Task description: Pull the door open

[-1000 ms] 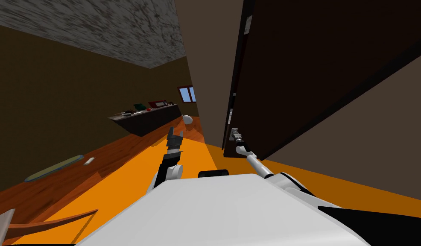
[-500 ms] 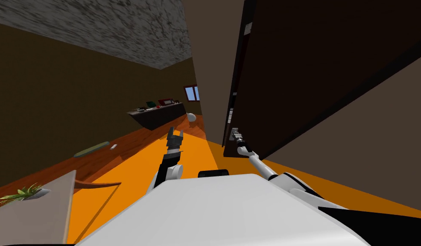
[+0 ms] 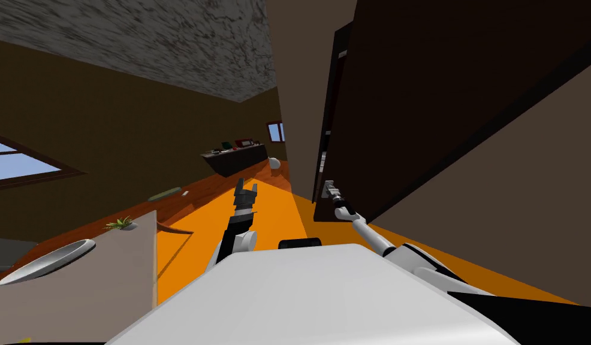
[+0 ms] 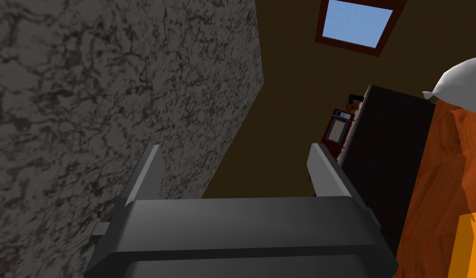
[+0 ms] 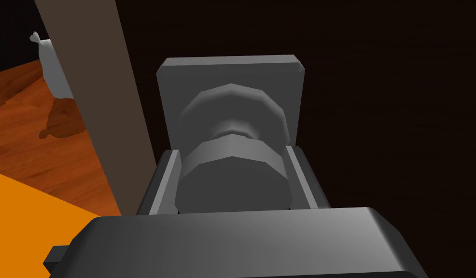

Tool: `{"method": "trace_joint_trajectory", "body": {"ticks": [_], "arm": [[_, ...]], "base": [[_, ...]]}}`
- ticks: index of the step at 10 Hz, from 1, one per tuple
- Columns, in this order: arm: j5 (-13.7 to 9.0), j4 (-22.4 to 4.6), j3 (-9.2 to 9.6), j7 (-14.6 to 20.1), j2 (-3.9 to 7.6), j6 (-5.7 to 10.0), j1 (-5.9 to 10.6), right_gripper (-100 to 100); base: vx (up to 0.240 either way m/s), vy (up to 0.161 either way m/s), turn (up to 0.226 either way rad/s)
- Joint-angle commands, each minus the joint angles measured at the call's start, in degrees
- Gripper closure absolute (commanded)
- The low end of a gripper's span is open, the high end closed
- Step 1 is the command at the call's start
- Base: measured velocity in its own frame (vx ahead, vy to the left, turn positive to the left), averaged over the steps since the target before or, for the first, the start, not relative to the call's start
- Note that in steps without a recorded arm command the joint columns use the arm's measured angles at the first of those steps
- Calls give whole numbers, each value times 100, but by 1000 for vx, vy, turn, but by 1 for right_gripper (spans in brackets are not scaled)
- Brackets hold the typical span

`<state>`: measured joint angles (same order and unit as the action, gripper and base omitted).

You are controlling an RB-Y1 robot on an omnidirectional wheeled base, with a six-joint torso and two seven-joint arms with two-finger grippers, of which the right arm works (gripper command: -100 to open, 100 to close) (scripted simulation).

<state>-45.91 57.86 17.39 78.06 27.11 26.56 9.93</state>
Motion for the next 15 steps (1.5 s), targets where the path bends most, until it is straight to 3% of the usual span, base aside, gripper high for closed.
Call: {"method": "trace_joint_trajectory", "body": {"ticks": [1,9,10,15], "arm": [[5,76,129,110,110,43,-33,100],[27,395,677,577,573,227,-173,100],[23,365,632,525,535,190,-170,100],[101,580,1060,926,917,421,-293,100]], "base": [[-179,-77,127],[-212,-88,106],[-82,-41,34],[-191,-109,116]]}}
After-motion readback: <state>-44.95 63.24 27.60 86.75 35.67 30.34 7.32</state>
